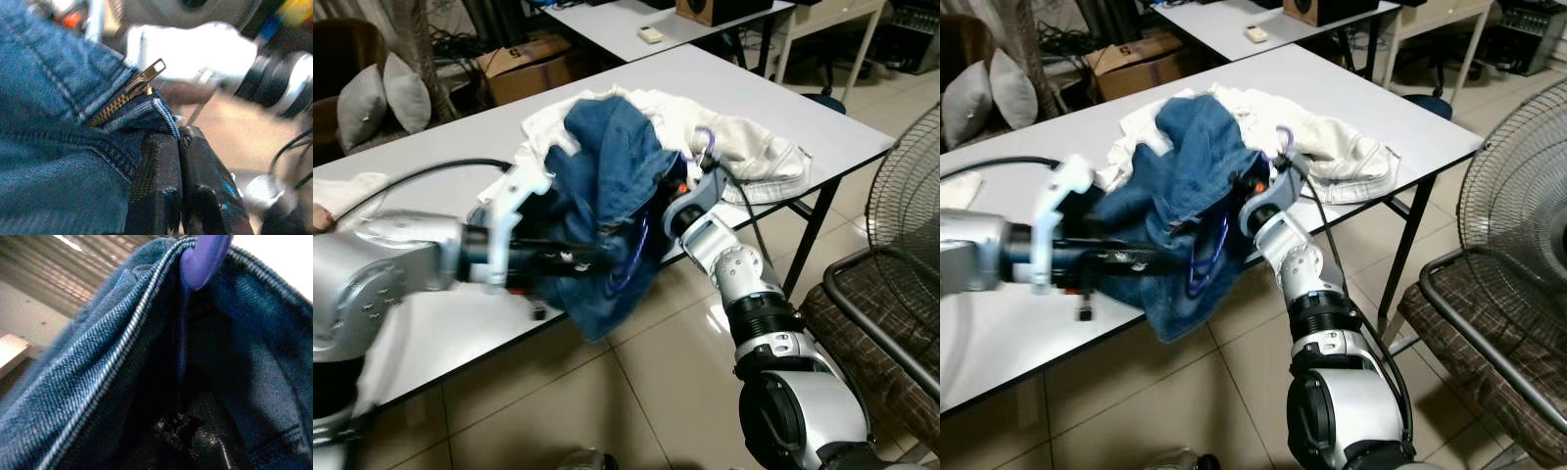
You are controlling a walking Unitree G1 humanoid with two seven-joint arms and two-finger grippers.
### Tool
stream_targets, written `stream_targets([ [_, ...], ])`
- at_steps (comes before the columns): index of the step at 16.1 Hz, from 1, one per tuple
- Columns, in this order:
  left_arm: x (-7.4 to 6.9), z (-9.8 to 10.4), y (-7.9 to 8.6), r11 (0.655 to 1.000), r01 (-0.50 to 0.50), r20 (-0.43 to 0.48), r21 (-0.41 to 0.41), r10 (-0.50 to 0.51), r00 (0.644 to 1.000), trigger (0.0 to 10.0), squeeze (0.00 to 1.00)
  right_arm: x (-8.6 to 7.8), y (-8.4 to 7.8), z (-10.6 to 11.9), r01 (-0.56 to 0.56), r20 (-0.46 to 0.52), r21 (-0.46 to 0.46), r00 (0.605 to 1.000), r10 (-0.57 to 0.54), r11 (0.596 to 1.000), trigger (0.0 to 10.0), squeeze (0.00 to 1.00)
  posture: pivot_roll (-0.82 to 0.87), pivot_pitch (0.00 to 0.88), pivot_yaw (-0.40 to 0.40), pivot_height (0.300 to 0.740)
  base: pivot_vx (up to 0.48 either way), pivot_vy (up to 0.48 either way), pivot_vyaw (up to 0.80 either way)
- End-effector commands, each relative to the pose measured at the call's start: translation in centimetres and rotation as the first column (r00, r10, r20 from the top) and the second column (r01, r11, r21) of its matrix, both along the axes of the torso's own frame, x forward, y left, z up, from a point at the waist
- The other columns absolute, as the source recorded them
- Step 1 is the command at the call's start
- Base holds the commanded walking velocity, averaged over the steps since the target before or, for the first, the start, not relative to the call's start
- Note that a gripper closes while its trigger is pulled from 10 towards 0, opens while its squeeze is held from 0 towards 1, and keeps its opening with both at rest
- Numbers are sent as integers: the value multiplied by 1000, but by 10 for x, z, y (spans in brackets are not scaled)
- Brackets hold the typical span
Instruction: Hang hanger
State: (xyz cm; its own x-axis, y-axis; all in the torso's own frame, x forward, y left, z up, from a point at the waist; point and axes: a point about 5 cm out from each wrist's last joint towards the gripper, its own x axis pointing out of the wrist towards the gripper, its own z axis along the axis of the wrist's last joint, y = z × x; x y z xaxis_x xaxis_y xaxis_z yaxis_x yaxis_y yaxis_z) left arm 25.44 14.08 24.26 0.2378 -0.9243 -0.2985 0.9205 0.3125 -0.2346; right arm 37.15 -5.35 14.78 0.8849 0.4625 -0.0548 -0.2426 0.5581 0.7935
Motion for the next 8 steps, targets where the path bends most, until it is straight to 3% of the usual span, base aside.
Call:
stream_targets([
  [1,0,17,0,998,-2,22,-65,4,1000,0,0,-13,71,27,-135,25,133,991,133,982,10000,0,45,0,164,740,0,0,0],
  [4,11,37,-4,975,-51,37,-214,60,997,0,0,-19,82,23,-182,-2,139,983,184,973,10000,0,55,0,145,740,0,0,0],
  [5,24,53,-3,949,-126,69,-290,153,986,0,0,-23,90,21,-236,3,78,972,237,968,10000,0,55,0,143,740,0,0,0],
  [6,24,53,-3,949,-126,69,-290,153,986,0,0,-23,90,21,-236,3,78,972,237,968,10000,0,55,0,143,740,0,0,0],
  [7,39,65,3,921,-229,106,-314,274,956,0,0,-26,95,21,-281,9,47,960,281,959,10000,0,51,0,146,740,0,0,0],
  [8,57,74,20,882,-363,174,-301,425,888,0,0,-30,93,25,-317,18,43,949,316,948,10000,0,35,0,156,740,0,0,0],
])
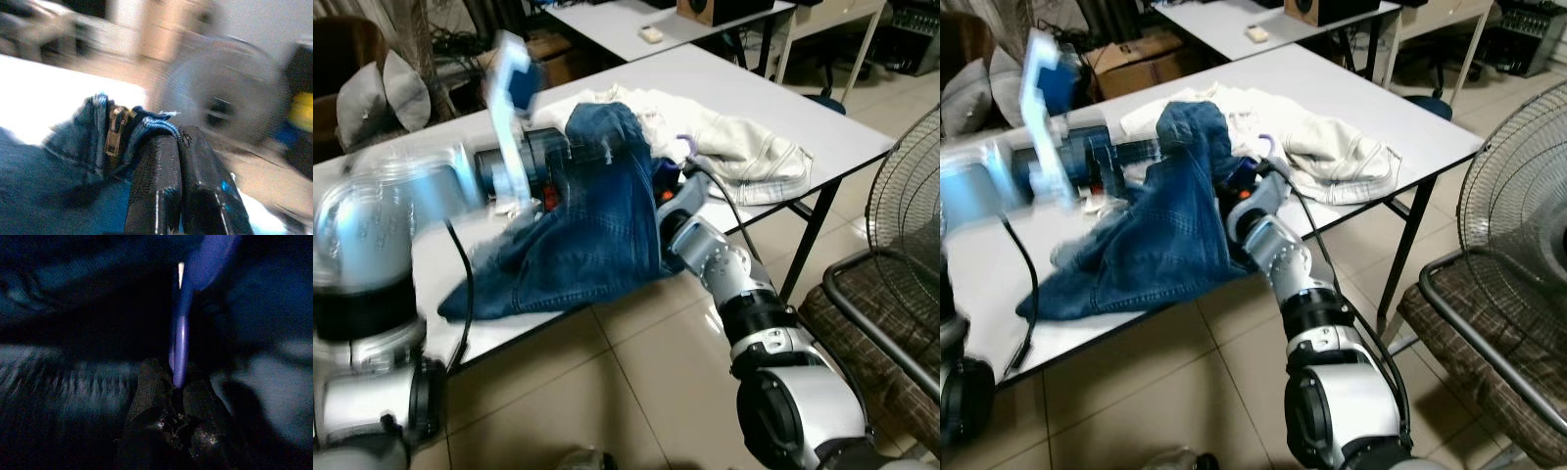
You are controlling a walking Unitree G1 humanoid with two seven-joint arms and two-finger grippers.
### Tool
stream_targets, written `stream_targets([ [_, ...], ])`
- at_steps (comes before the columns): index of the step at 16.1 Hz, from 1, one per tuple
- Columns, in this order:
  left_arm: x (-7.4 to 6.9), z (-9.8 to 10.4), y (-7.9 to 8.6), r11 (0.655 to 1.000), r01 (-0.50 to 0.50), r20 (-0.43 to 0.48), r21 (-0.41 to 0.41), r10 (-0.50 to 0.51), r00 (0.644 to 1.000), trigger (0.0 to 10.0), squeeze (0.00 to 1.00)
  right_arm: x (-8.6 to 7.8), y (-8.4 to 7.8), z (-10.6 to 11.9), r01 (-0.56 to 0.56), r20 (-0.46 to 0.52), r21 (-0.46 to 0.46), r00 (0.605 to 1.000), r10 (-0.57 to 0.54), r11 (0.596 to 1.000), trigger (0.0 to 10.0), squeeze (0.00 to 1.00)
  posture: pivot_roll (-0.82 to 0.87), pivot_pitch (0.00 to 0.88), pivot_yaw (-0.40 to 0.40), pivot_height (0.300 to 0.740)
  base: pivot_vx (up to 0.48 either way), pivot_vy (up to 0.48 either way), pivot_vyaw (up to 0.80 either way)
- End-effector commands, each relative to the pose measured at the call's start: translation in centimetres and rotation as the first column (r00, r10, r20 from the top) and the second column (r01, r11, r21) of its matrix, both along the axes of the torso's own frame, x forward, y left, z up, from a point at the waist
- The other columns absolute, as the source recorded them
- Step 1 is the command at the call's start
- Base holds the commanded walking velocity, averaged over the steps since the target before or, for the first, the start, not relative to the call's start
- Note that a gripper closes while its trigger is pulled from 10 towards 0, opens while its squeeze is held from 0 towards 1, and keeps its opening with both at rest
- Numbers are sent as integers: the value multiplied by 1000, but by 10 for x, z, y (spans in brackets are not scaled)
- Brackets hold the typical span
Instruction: Hang hanger
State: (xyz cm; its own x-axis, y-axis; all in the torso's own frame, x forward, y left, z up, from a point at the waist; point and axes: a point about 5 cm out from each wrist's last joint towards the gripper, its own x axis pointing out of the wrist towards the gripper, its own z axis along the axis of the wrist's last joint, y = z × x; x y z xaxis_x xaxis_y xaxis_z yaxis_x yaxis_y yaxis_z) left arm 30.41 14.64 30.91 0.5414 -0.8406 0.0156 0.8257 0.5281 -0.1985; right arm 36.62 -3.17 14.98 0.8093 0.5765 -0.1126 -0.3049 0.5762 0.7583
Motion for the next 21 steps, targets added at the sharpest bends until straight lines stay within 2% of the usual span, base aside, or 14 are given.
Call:
stream_targets([
  [1,13,10,20,987,-157,69,11,156,985,0,0,-25,70,24,-190,33,118,982,188,975,10000,0,35,0,156,740,0,0,0],
  [2,19,15,28,976,-219,93,8,217,972,0,0,-26,67,25,-201,32,119,980,198,972,10000,0,24,0,163,740,0,0,0],
  [4,40,31,61,897,-438,219,65,415,883,0,0,-32,49,29,-234,50,87,972,230,968,10000,0,-9,0,181,740,0,0,0],
  [6,43,32,68,882,-466,235,74,438,868,0,0,-32,46,30,-235,55,81,971,231,969,10000,0,-12,0,181,740,0,0,0],
  [8,54,27,105,741,-635,344,218,550,761,0,0,-43,23,44,-247,72,81,968,242,966,10000,0,-33,0,173,740,0,0,0],
  [9,57,19,116,691,-667,372,279,562,739,0,0,-50,17,51,-272,78,83,961,266,959,10000,0,-36,0,171,740,0,0,0],
  [11,60,11,123,662,-681,380,313,570,729,0,0,-54,13,56,-283,78,95,958,276,954,10000,0,-44,0,170,740,0,0,0],
  [12,62,-2,130,638,-687,363,349,584,726,0,0,-56,9,58,-285,77,103,957,279,953,10000,0,-52,0,171,740,0,0,0],
  [13,62,-42,143,606,-668,283,432,613,738,0,0,-60,-3,62,-282,75,115,959,274,953,10000,0,-66,0,164,740,0,0,0],
  [14,56,-82,147,580,-616,226,532,605,764,0,0,-64,-11,63,-270,71,124,962,263,955,10000,0,-75,0,159,740,0,0,0],
  [15,49,-114,144,595,-566,159,571,596,787,0,0,-70,-15,64,-267,65,128,963,260,955,10000,0,-90,0,147,740,0,0,0],
  [19,28,-165,134,607,-465,68,644,561,825,0,0,-81,-17,67,-280,71,86,959,275,956,10000,0,-118,0,139,740,0,0,0],
  [20,11,-183,125,643,-415,13,644,534,846,0,0,-82,-23,70,-273,100,-54,956,277,961,10000,0,-131,0,129,740,0,0,0],
  [21,0,-192,120,662,-394,-17,637,523,852,0,0,-81,-28,69,-257,115,-147,954,275,955,10000,0,-131,0,120,740,0,0,0],
])
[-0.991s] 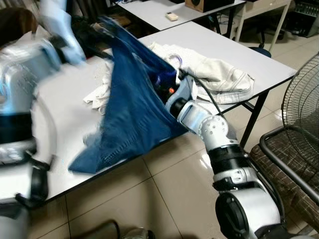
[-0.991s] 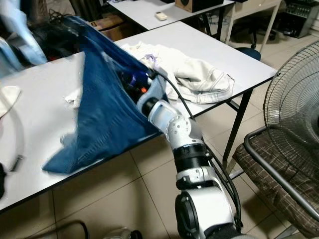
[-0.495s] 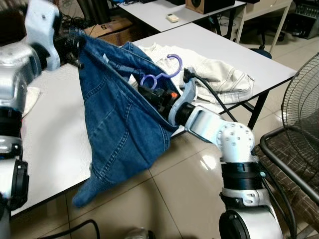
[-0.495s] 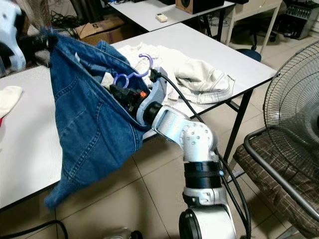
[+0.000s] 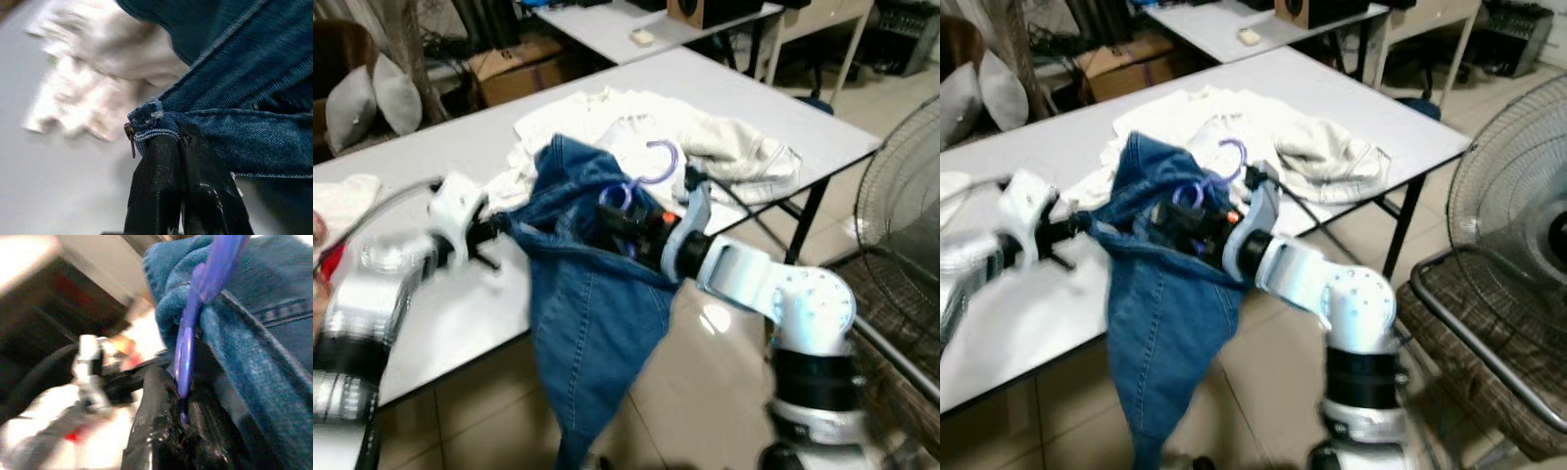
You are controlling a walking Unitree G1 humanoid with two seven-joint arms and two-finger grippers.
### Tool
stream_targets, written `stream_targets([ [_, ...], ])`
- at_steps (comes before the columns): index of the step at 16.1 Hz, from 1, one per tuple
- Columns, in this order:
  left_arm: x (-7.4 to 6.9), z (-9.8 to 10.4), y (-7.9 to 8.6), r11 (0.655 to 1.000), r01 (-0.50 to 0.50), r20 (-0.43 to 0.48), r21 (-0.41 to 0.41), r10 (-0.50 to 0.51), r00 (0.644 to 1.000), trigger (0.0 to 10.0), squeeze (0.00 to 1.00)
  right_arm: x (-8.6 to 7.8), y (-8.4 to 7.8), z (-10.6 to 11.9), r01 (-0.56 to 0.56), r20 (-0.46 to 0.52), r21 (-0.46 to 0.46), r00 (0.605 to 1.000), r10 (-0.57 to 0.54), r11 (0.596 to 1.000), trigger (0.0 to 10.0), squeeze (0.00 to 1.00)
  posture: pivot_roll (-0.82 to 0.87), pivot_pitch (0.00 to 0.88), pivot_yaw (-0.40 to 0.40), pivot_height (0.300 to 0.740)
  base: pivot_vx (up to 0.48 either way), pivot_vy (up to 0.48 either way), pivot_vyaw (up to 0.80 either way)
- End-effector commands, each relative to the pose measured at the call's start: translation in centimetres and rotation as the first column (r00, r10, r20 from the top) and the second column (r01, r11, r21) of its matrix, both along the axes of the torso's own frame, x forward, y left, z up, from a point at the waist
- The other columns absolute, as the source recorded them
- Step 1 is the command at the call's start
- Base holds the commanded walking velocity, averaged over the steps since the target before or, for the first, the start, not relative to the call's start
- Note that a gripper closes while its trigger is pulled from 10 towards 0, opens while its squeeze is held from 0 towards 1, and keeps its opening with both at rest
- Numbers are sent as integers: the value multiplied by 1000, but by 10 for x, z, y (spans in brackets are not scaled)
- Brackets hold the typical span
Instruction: Hang hanger
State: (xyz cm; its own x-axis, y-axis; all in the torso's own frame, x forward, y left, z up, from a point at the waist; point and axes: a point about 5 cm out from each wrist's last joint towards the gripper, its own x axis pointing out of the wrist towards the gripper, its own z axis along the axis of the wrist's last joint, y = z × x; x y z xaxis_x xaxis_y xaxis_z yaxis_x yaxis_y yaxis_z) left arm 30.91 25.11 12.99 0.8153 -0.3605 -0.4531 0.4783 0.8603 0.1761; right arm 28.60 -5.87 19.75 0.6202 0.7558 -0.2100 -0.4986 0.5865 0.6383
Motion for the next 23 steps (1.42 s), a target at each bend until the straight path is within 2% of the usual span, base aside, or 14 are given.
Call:
stream_targets([
  [1,-20,-25,9,997,-70,-103,17,72,992,0,0,-1,-7,19,13,149,-47,989,-6,999,10000,0,-131,0,114,740,0,0,0],
  [4,-53,-55,-22,997,-23,-161,-72,11,987,0,0,-5,-15,33,19,259,-67,966,-1,998,10000,0,-140,0,87,740,0,0,0],
  [6,-58,-57,-36,991,-27,-131,-127,10,991,0,0,-3,-17,41,39,303,-80,953,-13,996,10000,0,-146,0,76,740,0,0,0],
  [7,-58,-52,-42,984,-39,-85,-174,24,996,10000,0,-2,-18,43,40,331,-93,944,-8,995,10000,0,-143,0,70,740,0,0,0],
  [8,-55,-40,-45,973,-53,10,-225,57,998,10000,1000,-1,-18,45,33,354,-109,935,8,993,10000,0,-135,0,63,740,0,0,800],
  [9,-53,-33,-45,968,-65,68,-242,84,994,10000,1000,0,-18,45,33,363,-117,932,12,993,10000,0,-135,0,63,740,0,0,800],
  [10,-54,-21,-44,945,-94,100,-312,131,986,10000,1000,0,-19,45,21,373,-126,927,28,992,10000,0,-120,0,57,740,0,0,800],
  [13,-56,-7,-40,945,-149,188,-291,209,960,10000,1000,1,-20,45,13,368,-119,929,32,993,10000,0,-110,0,59,740,0,0,800],
  [15,-59,-5,-38,941,-141,176,-307,202,963,10000,1000,0,-20,44,-4,362,-105,931,42,994,10000,0,-102,0,57,740,0,0,800],
  [18,-87,-5,-52,923,-17,55,-385,41,998,10000,1000,-3,-20,40,-39,353,-124,932,81,991,10000,0,-89,0,58,740,0,0,800],
  [19,-92,-5,-53,926,4,48,-377,15,999,10000,1000,-4,-20,39,-41,351,-129,932,85,991,10000,0,-88,0,58,740,0,0,800],
  [20,-106,-6,-57,936,60,40,-348,-48,998,10000,1000,-6,-22,36,-45,349,-161,932,100,986,10000,0,-83,0,54,740,0,0,800],
  [22,-122,-6,-56,941,73,37,-331,-64,997,10000,1000,-11,-23,30,-66,337,-209,932,135,976,10000,0,-72,0,28,740,0,0,800],
  [23,-136,-2,-50,940,66,31,-334,-59,998,10000,1000,-19,-26,22,-89,326,-285,927,184,954,10000,0,-67,0,9,740,0,0,800],
])
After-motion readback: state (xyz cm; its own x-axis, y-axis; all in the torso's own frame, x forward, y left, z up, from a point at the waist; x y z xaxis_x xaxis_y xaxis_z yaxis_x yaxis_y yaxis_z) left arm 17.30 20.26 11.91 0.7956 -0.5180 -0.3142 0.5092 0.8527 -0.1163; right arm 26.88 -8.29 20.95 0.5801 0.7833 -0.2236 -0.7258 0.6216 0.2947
